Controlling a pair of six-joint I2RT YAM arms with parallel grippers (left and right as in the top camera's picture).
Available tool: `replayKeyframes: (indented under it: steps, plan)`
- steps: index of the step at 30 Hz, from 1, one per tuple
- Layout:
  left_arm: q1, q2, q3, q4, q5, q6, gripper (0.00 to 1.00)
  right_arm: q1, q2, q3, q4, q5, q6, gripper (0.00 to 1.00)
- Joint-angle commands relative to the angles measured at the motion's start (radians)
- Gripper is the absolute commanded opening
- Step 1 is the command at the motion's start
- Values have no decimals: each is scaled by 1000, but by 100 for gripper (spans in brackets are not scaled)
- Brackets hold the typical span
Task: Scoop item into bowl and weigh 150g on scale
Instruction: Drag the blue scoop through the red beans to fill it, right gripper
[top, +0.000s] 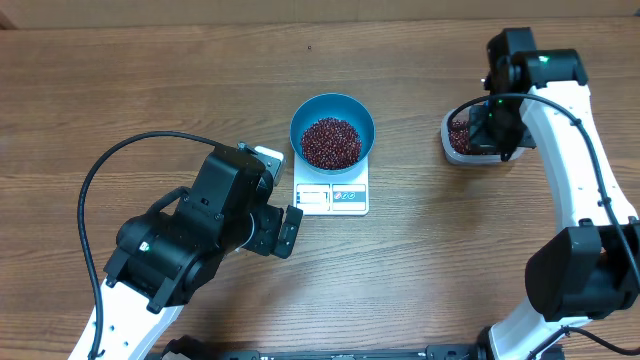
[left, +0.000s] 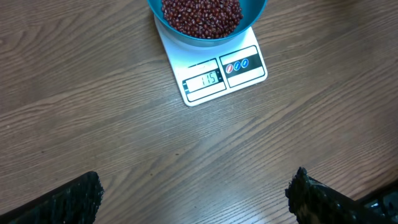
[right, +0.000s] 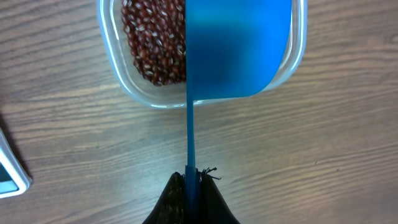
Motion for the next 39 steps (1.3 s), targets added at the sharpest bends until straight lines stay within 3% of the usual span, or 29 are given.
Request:
replayKeyframes:
  steps: [1, 16, 39]
  plan:
    - [5, -13, 21, 3, 0, -14, 99, 27, -2, 31, 22, 63, 23, 4]
    - [5, -13, 21, 3, 0, -14, 99, 42, -1, 31, 26, 136, 38, 4]
    - [5, -13, 21, 3, 0, -14, 99, 42, 32, 25, 6, 170, -96, 4]
